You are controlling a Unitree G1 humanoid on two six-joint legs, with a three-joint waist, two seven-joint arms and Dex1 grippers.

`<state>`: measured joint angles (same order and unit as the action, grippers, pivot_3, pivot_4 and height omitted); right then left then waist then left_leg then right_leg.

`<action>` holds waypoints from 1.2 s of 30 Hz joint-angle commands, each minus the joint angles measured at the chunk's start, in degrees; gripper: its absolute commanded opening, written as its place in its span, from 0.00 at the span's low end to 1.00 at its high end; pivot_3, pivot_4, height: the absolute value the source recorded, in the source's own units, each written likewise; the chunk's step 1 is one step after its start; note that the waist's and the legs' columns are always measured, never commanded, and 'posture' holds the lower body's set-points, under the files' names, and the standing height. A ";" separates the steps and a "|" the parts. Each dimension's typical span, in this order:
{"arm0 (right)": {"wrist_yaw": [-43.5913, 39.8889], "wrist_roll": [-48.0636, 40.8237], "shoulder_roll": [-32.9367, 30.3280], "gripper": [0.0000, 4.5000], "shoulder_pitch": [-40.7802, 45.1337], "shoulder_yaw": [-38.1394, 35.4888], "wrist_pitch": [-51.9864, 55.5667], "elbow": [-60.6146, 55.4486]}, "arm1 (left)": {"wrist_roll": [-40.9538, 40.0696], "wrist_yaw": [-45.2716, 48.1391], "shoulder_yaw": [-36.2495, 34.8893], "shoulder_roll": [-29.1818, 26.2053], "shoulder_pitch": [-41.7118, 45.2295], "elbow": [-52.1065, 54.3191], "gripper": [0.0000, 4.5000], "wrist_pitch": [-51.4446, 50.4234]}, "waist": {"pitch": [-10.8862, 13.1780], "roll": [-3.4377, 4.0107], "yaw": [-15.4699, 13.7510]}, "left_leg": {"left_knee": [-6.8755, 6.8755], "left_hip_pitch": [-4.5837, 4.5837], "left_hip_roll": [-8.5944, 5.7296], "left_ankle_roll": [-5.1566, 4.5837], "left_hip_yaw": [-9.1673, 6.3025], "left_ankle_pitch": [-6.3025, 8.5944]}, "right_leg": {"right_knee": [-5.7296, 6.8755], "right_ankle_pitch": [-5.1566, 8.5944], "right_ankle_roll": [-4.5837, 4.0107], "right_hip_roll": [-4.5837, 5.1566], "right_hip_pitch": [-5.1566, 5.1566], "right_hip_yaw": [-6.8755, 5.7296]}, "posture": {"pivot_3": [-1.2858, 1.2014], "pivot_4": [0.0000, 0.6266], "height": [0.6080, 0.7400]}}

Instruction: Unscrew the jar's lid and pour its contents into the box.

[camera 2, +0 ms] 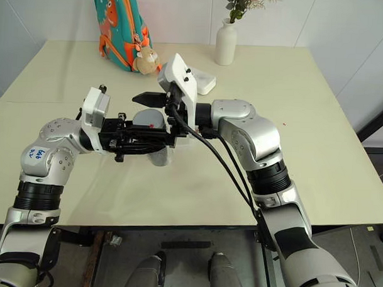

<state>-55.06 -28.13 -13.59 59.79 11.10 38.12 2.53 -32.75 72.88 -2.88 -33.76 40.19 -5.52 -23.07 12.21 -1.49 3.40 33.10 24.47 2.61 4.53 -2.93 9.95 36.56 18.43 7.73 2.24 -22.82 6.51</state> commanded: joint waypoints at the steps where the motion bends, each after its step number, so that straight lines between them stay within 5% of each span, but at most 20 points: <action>1: 0.88 0.71 -0.50 0.99 1.08 -1.16 -0.74 -0.29 | -0.40 0.19 -0.67 -0.07 0.94 0.87 0.44 0.82 | 0.00 0.00 0.01 | 0.00 0.00 0.00 0.00 0.00 0.00 | 0.00 0.00 0.00 0.00 0.00 0.00 | 0.52 0.24 1.00; 22: -11.23 -3.75 -15.58 0.99 -2.31 -8.32 -2.76 3.18 | -0.08 0.77 -0.94 -0.46 1.03 0.30 0.44 1.21 | 0.00 0.00 0.17 | -0.03 0.00 0.00 0.00 0.03 0.00 | -0.04 0.02 -0.03 0.00 0.00 0.01 | 0.52 0.24 1.00; 27: -12.84 -8.26 -14.87 0.99 -2.11 -9.21 1.83 -0.33 | 0.09 0.97 -1.02 -0.62 1.20 0.04 0.44 1.27 | 0.01 0.01 0.61 | -0.04 -0.01 0.02 0.00 0.03 0.00 | -0.01 0.03 -0.02 -0.02 -0.01 0.03 | 0.52 0.24 1.00; 36: -3.73 -7.20 -6.31 0.99 1.46 -6.04 4.50 -2.08 | 0.11 0.93 -0.89 -0.43 1.18 -0.04 0.44 1.20 | 0.01 0.01 1.08 | 0.01 -0.02 0.03 0.00 0.02 0.00 | 0.08 0.03 -0.02 -0.02 -0.01 0.02 | 0.52 0.24 1.00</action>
<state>-60.26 -35.76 -20.49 59.93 4.67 42.87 1.63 -32.12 73.49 -3.19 -33.88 40.24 -7.25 -22.61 12.22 -1.48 4.48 33.11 24.45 2.64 4.53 -2.90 9.95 36.64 18.46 7.71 2.22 -22.82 6.54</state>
